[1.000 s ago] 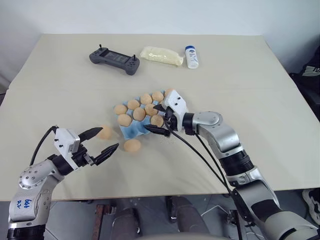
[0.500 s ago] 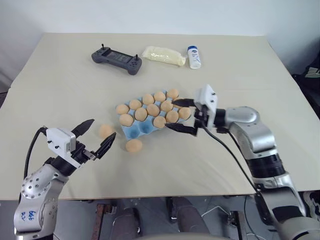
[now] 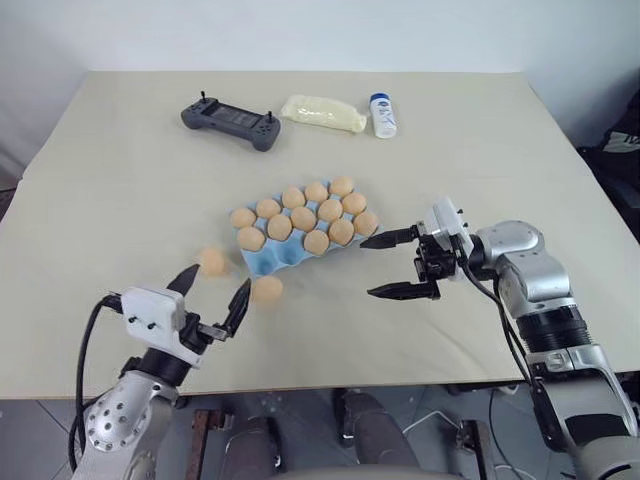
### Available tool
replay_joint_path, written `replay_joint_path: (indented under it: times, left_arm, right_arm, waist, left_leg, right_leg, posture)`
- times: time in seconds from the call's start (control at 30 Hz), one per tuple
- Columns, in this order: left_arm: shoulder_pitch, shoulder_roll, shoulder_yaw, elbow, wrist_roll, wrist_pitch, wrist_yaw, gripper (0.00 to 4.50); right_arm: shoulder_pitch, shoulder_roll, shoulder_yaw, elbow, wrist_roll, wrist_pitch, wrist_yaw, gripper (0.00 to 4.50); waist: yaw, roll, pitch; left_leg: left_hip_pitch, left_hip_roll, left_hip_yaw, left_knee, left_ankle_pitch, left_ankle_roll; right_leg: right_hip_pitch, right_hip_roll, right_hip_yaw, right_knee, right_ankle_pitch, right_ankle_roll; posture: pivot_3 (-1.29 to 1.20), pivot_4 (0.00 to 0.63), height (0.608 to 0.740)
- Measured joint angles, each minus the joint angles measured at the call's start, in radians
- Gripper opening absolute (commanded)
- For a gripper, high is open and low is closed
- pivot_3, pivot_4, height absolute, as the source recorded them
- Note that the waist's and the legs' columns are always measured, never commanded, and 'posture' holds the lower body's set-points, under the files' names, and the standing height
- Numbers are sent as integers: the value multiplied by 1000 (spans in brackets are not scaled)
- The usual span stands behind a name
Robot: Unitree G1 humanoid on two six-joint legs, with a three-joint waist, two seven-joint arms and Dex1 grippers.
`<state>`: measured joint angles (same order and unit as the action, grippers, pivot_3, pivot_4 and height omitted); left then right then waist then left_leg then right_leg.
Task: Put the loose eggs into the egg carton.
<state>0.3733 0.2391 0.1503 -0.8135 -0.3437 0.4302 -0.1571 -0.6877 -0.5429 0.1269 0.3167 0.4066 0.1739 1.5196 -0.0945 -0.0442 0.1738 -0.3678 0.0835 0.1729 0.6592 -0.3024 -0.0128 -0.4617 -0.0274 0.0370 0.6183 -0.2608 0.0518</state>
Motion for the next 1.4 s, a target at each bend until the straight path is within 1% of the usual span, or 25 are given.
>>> replay_joint_path:
  times: [0.2,0.37,0.5,0.57,0.63,0.9,1.4]
  left_arm:
    - [-12,5,-51,-46,-2,151,57,4500]
    - [-80,10,-99,-47,-3,295,94,4500]
    - [-151,6,-113,-42,-4,361,110,4500]
    - [-187,23,-118,-33,-4,394,100,4500]
    - [-211,41,-122,-30,-5,412,89,4500]
    - [-249,11,-119,7,-11,479,92,4500]
    - [-324,-3,-130,85,-6,507,92,4500]
  right_arm:
    - [-15,18,30,28,-11,-5,2,4467]
    - [-18,23,39,28,-11,0,1,4467]
    - [-18,23,41,24,-11,4,1,4467]
    - [-18,23,43,16,-11,8,0,4467]
    - [-18,23,43,4,-11,15,-2,4467]
    - [-18,22,43,-10,-13,31,-12,4467]
    - [-18,24,43,-20,-24,47,-35,4467]
  waist:
    - [-1,0,0]
    - [0,0,0]
    - [1,0,0]
    - [2,0,0]
    - [3,0,0]
    - [10,0,0]
    - [10,0,0]
  left_leg:
    - [0,-1,-1,0,1,1]
    - [-1,-1,-1,0,1,1]
    - [0,-1,-1,0,1,1]
    - [-1,-1,-2,0,1,1]
    - [0,-1,-2,0,1,0]
    - [-1,-1,-2,0,1,0]
    - [-1,-1,-2,1,1,0]
  right_leg:
    - [0,-1,0,0,0,0]
    - [0,-1,0,0,0,0]
    - [0,-1,0,1,0,0]
    - [0,0,0,2,0,0]
    - [0,0,0,2,0,0]
    - [0,-1,0,2,1,2]
    - [0,-1,-1,2,2,3]
  posture:
    - [0,150,740]
    - [0,150,740]
    - [0,150,740]
    - [0,150,740]
    - [0,150,740]
    - [0,150,740]
    - [0,150,740]
